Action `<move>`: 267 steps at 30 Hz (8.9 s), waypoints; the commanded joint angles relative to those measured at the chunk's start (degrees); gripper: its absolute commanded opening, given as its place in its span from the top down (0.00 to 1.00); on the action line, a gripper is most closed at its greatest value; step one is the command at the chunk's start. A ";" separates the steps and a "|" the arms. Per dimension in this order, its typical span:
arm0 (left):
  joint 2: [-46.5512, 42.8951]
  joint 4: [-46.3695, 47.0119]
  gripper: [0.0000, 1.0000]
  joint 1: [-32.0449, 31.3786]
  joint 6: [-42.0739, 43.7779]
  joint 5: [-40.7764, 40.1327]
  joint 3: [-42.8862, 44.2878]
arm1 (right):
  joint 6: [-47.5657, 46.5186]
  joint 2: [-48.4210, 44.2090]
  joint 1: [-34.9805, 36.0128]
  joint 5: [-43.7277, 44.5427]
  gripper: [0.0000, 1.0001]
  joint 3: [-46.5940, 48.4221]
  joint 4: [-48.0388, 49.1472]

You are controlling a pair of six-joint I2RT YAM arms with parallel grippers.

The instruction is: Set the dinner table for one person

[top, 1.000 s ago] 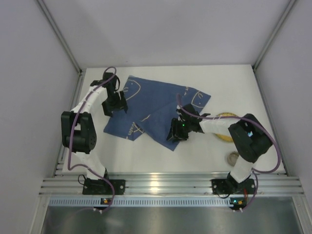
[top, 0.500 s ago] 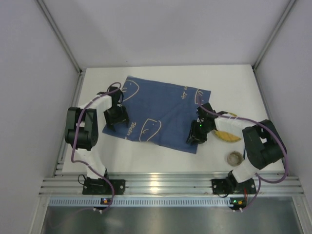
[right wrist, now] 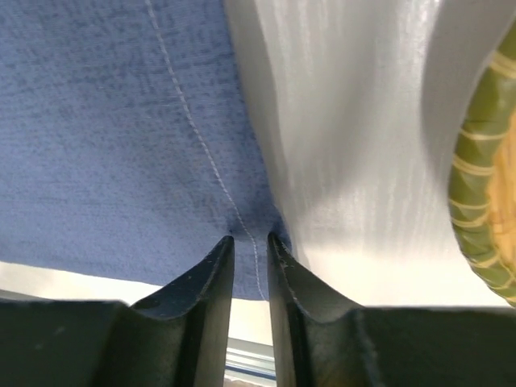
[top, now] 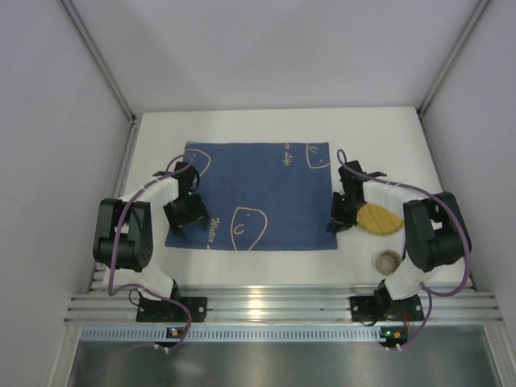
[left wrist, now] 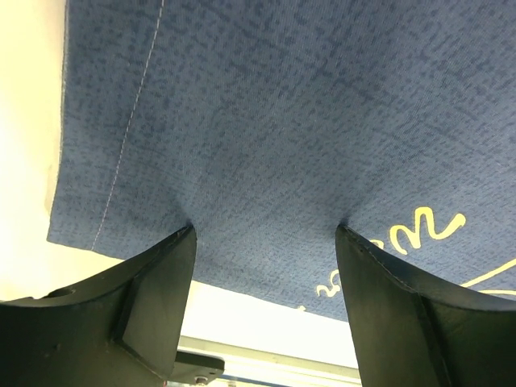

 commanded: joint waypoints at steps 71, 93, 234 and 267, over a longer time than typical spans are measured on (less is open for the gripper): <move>-29.04 -15.22 0.27 -3.91 1.24 1.93 4.37 | 18.90 -22.70 -45.82 -6.53 0.53 -34.38 33.32; -32.38 -16.45 0.27 -4.79 -0.34 1.84 3.23 | 14.67 -30.69 -45.03 -7.15 1.00 -23.41 20.25; 1.56 -8.55 0.09 -9.19 0.10 5.88 26.45 | 1.14 28.09 -23.42 15.62 1.00 36.26 -12.71; -5.22 -4.59 0.09 -9.19 1.68 4.56 19.84 | -4.40 27.14 -20.25 14.38 0.94 44.02 -14.57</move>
